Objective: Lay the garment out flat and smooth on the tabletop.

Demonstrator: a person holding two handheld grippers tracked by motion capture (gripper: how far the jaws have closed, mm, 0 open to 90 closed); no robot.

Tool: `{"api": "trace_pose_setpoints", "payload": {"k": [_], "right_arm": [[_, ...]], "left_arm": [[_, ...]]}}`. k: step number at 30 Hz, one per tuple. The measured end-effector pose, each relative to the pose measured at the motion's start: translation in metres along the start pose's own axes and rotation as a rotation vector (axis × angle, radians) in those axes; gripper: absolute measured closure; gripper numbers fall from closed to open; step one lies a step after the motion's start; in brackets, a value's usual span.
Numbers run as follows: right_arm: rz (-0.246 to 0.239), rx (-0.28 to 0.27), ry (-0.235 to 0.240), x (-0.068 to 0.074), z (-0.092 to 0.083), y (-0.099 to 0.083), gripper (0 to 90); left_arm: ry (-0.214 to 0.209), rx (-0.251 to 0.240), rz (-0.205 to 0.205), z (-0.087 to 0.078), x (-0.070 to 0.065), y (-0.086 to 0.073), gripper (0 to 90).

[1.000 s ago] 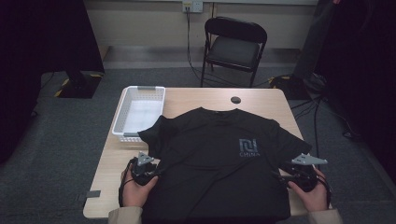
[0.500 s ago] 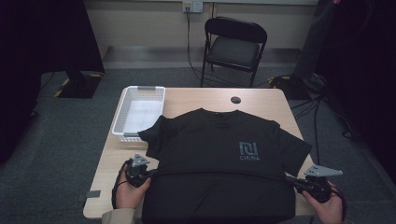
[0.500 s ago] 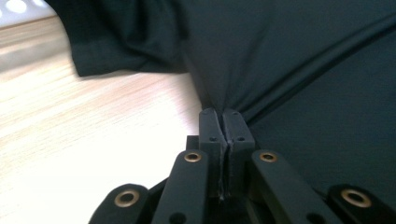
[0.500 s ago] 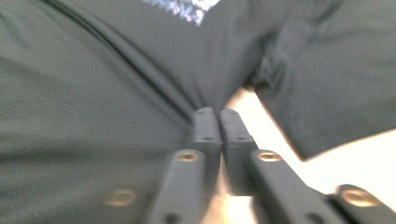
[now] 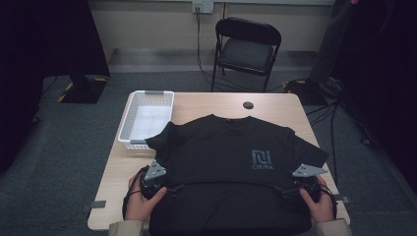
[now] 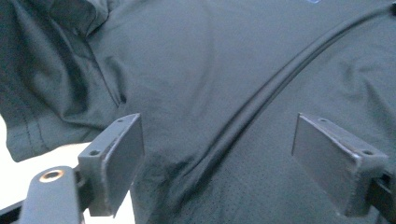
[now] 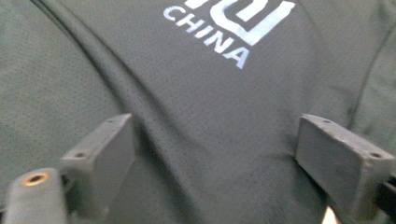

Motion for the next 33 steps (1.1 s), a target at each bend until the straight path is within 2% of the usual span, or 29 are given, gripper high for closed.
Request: {"api": "trace_pose_setpoints", "payload": {"k": [5, 11, 17, 27, 33], "right_arm": [[0.013, -0.013, 0.026, -0.001, 0.002, -0.002, 10.4], [0.013, -0.013, 0.027, -0.001, 0.002, -0.002, 10.3], [0.013, -0.013, 0.027, -0.001, 0.002, -0.002, 10.2], [0.012, -0.014, 0.029, -0.001, 0.002, -0.002, 10.1], [0.012, -0.014, 0.029, -0.001, 0.002, -0.002, 10.1]], "left_arm": [[-0.001, 0.015, 0.014, -0.001, 0.000, -0.001, 15.7], [-0.011, 0.018, 0.034, -0.006, 0.002, -0.002, 15.3], [0.003, 0.025, 0.052, -0.013, 0.008, -0.006, 15.2], [0.007, 0.035, 0.060, -0.022, 0.015, -0.011, 15.9], [0.015, 0.027, 0.045, -0.026, 0.019, -0.013, 15.9]]}}
Point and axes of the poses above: each handheld gripper's, and its own axes: z roughly forward along the jaws, y roughly out of its top, x roughly to its left, the point moved 4 cm from there along z, roughly forward along the jaws, and after that the axes turned 4 degrees about x, right-handed, at the moved point
